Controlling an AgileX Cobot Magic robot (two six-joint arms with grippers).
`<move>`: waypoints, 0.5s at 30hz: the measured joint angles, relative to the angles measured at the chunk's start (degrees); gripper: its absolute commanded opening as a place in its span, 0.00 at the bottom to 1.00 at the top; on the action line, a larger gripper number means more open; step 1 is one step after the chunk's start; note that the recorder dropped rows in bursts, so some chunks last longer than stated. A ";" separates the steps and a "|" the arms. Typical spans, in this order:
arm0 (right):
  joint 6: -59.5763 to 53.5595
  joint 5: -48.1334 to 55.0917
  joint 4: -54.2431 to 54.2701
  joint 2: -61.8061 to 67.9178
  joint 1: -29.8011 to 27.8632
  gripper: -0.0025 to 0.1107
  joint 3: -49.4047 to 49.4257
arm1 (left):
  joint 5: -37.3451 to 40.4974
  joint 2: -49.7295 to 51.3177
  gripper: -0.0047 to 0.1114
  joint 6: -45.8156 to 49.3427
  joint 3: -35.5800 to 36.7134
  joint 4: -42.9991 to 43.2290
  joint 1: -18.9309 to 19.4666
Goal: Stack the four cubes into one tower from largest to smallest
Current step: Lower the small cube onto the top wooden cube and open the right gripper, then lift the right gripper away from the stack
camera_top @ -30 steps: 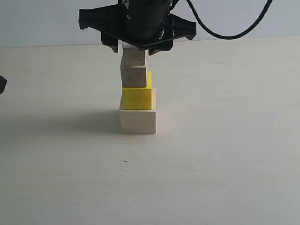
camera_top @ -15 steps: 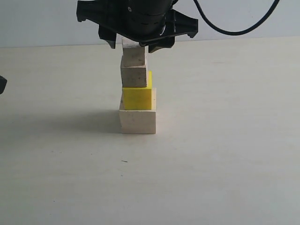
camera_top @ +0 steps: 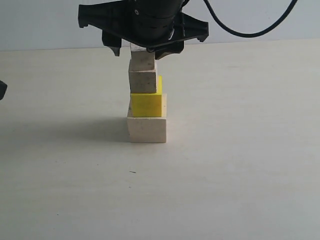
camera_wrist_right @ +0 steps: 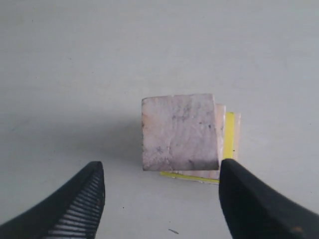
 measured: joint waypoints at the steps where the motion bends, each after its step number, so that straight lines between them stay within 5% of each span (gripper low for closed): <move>1: -0.14 0.00 0.11 0.00 0.00 0.58 0.00 | 0.00 0.00 0.04 0.00 0.00 -0.01 0.00; 15: -2.56 0.00 2.45 0.00 0.00 0.58 0.00 | 0.00 0.00 0.04 0.00 0.00 -0.01 0.00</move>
